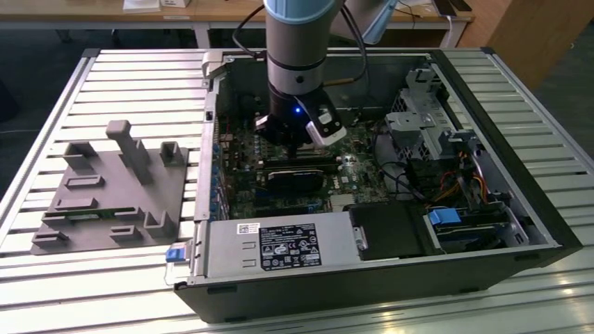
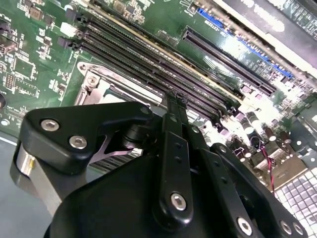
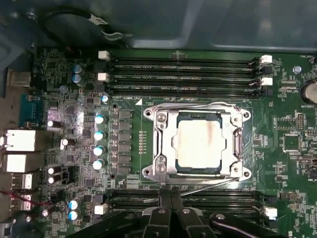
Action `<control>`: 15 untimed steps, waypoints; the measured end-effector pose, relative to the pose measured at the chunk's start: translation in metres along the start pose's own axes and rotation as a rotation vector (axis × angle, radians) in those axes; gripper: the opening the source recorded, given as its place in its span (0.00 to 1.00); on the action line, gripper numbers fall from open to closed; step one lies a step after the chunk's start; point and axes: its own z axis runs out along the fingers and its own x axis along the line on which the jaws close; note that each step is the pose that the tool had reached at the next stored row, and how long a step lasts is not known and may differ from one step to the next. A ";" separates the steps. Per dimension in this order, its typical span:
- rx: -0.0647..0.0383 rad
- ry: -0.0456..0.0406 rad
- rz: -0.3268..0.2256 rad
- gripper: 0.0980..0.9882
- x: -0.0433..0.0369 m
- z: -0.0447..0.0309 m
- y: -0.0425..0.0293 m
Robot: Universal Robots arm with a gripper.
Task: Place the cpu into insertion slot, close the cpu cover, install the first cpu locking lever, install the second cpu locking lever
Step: 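Install the second cpu locking lever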
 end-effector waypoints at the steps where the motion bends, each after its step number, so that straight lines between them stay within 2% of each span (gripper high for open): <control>1: -0.004 0.0000 0.000 0.01 0.0008 -0.0001 -0.0009; 5: -0.019 0.0000 0.000 0.01 0.0041 0.0001 -0.0026; 10: -0.032 0.0000 0.001 0.01 0.0043 0.0067 -0.0032; 15: -0.051 -0.0002 0.001 0.01 0.0044 0.0106 -0.0039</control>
